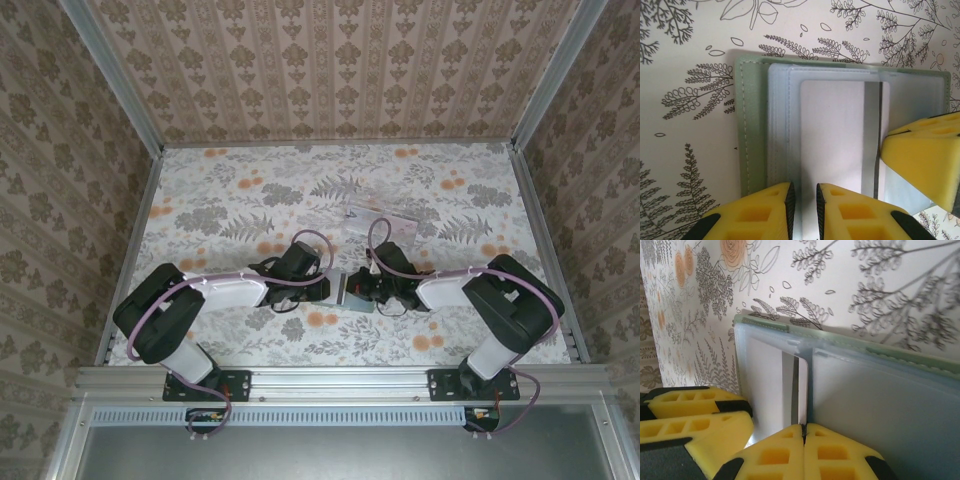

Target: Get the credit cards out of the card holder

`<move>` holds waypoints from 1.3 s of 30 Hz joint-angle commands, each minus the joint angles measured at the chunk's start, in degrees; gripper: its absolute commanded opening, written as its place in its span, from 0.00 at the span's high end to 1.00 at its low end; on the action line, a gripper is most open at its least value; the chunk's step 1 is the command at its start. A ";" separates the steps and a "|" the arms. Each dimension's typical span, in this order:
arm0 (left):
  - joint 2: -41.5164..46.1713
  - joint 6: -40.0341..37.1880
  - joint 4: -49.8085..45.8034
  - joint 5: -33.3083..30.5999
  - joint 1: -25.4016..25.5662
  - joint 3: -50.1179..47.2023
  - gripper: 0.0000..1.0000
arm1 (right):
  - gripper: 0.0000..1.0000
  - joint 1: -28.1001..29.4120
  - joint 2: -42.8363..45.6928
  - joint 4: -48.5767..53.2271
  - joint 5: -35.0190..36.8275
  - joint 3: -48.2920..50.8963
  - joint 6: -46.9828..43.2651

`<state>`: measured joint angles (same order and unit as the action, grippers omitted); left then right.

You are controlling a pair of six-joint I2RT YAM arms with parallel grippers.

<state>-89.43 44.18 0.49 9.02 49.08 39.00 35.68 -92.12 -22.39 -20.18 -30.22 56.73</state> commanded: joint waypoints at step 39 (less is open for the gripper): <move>12.43 -1.27 -5.42 -2.98 0.04 0.68 0.67 | 1.00 -9.86 40.00 43.92 9.54 -8.65 -29.16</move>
<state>-80.75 43.59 -2.68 7.94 49.08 38.98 25.39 -51.90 14.37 -15.18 -34.68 34.04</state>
